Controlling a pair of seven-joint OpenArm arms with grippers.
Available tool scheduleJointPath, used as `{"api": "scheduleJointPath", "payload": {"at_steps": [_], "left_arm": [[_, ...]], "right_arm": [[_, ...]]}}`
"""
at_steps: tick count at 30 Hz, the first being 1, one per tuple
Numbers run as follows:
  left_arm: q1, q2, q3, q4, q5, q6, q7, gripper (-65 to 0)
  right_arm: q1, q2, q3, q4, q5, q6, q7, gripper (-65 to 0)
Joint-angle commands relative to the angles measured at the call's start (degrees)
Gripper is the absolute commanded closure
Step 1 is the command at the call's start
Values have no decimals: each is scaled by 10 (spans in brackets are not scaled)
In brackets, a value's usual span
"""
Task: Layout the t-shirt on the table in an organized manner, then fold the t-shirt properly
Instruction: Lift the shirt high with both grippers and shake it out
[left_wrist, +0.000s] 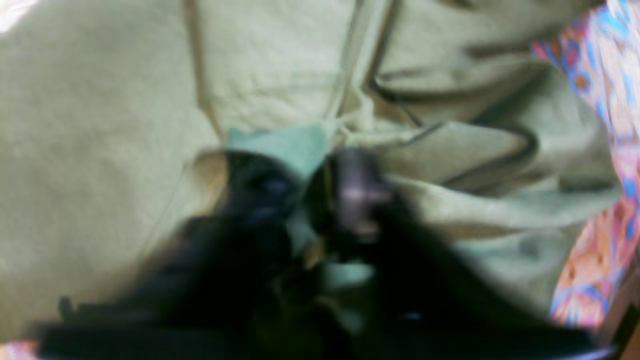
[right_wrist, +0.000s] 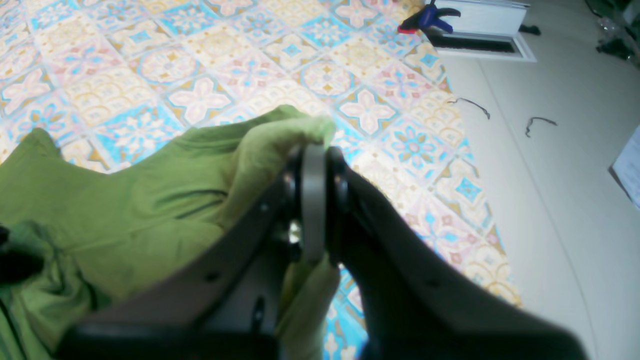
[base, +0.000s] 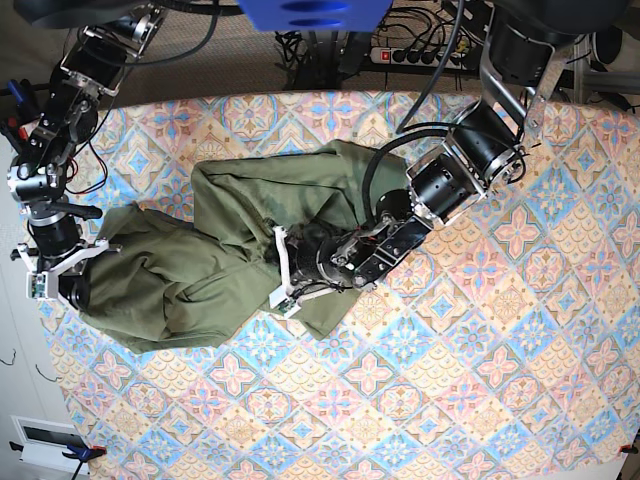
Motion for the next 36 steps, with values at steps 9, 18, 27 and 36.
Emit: {"api": "scheduleJointPath", "payload": {"at_steps": [9,18,27,36], "left_arm": [[-1,-30,-142,86,-12,-5,-29,0],[13,-134,-264,180,-114,-5,-3,0],[-8,-248,-300,252,-186,-5,-2,0],[-115,-306,-294,236,-214,-5,-3,0]], "right_arm": [[10,10,2,14,9,-1,17,-1],[13,10,26,13,10,-1,18,-1],[44,22,87,-26,48,-1,17,-1],[139,79,91,-148,118,-1,13,-1]]}}
